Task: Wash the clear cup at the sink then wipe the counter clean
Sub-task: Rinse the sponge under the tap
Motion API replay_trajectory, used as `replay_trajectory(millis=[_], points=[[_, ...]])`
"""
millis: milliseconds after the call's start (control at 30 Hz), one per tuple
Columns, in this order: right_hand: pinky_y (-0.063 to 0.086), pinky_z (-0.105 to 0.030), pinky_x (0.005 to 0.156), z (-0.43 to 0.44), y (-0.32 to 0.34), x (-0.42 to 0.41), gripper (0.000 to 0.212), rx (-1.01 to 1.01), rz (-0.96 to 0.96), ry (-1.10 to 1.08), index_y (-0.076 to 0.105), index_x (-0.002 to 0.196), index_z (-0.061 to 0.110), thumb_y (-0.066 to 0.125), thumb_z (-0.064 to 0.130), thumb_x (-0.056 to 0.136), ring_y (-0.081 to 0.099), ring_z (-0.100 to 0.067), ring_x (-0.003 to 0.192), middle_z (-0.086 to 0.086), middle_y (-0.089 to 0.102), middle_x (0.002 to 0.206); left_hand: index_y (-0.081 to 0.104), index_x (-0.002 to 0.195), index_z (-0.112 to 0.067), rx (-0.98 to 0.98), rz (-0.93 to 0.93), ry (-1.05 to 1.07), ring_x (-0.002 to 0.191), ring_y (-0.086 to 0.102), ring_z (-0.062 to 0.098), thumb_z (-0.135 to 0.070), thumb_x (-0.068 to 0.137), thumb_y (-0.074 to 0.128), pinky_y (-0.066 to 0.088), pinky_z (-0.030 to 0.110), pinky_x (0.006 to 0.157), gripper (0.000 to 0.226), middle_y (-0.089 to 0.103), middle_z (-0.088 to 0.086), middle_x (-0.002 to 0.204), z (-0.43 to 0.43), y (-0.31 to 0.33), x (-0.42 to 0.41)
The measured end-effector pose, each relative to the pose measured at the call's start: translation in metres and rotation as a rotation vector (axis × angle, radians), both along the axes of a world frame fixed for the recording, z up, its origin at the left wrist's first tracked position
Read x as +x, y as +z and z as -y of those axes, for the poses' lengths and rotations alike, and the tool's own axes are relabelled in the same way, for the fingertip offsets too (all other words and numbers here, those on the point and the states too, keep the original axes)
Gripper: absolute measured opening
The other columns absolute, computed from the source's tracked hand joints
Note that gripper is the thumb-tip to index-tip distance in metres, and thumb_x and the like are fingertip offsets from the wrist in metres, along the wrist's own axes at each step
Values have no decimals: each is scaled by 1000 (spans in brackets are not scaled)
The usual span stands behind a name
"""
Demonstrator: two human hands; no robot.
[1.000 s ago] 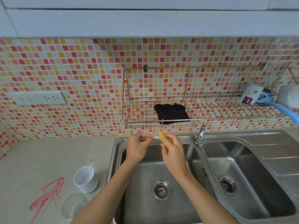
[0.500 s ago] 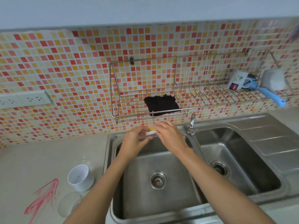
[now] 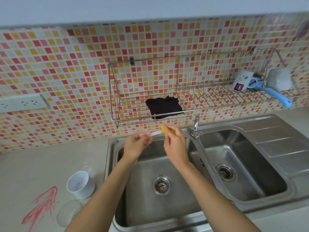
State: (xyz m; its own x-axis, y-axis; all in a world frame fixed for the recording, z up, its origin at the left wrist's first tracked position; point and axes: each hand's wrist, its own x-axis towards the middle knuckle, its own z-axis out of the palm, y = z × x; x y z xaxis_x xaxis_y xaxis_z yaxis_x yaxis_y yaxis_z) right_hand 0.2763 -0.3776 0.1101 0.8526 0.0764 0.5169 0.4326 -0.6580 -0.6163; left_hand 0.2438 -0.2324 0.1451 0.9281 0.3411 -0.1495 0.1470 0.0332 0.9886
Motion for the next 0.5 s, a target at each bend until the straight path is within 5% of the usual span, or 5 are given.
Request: replay_trajectory(millis=[167,300,433,500], points=[[37,-21,102,-14,-1,-21,38,-123,135,199,58,130,7,57,6,92,47,-17,115,-4,57,125,73,85,-14,-99,-32,43,82,72,14,-18,93,64,58,22,73,13,76,4,85,4,1,2],[37,-20,102,-4,-5,-7,38,-1,7,-13,59,130,10,58,5,92,49,-18,114,-2,59,123,71,85,-12,-115,-38,42,84,71,15,-17,92,64,58,26,81,10,75,6,87,8,-1,2],[33,-16,103,-10,-7,-20,40,-101,124,166,59,129,8,59,2,90,48,-16,113,-4,59,123,73,85,-12,-89,-11,18,83,72,18,-16,93,64,58,26,80,13,76,9,87,8,-5,3],[31,-13,101,-1,-9,-13,41,-18,58,55,59,130,11,58,2,90,49,-17,113,-3,60,123,73,86,-12,-64,-9,28,80,72,13,-18,92,64,58,19,72,12,76,6,85,10,-7,3]])
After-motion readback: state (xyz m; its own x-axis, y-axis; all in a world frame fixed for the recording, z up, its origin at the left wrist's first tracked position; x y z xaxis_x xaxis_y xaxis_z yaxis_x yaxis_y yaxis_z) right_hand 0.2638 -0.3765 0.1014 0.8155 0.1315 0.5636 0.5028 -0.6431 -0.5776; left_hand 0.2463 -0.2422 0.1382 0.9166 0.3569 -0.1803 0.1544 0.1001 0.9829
